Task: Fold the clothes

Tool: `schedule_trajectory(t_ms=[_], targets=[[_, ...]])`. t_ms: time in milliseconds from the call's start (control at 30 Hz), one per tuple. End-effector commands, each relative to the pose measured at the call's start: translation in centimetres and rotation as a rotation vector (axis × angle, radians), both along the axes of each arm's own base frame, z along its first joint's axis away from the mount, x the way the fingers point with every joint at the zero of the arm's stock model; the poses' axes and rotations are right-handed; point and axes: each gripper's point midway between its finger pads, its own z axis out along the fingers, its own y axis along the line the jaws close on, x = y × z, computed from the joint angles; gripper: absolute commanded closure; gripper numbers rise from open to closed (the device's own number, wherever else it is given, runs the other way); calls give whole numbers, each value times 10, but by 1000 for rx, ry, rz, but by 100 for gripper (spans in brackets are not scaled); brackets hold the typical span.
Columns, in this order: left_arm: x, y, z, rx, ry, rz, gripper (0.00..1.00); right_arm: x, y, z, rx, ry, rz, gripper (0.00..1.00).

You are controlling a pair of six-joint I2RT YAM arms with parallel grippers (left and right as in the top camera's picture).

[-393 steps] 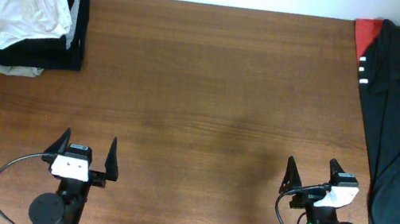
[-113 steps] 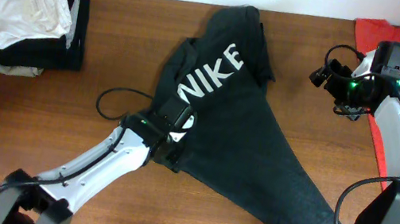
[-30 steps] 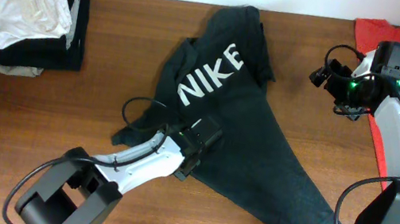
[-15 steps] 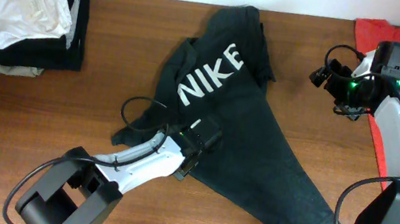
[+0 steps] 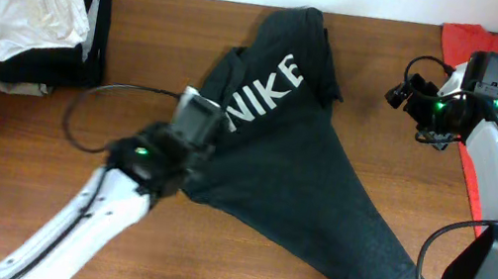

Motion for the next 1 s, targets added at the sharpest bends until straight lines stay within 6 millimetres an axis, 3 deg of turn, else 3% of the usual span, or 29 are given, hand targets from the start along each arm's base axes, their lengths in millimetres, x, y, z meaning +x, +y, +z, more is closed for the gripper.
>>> schedule_trajectory(t_ms=[0,100,167,200,233,267,300,367,467,533,633,733,833,967], targets=[[11,61,38,-106,-114,264,99,5,0,16,-15,-48,-3,1],[9,113,51,-143,-165,445,99,4,0,16,-12,-47,-2,1],[5,138,56,-181,-195,566,99,-4,15,16,64,-18,37,1],[3,154,58,-201,-213,641,99,-11,32,19,157,-3,83,1],[0,174,58,-223,-225,723,99,-23,59,25,239,-10,220,1],[-1,184,56,-256,-216,750,99,-33,70,23,242,11,287,0],[-2,189,54,-287,-207,766,99,-47,77,15,208,68,325,4],[-4,198,53,-316,-201,791,99,-82,71,-12,28,264,327,4],[-5,199,50,-319,-194,794,99,-125,82,-39,-127,450,402,3],[-5,198,48,-318,-188,794,99,-159,103,-63,-133,546,483,6],[-4,198,46,-320,-180,793,99,-191,120,-87,-150,618,563,7],[-4,197,40,-316,-155,795,99,-203,122,-113,-166,637,527,7],[-3,190,35,-348,-124,774,98,-211,116,-127,-182,661,465,8],[-2,186,34,-369,-116,760,98,-205,115,-130,-190,637,440,26]])
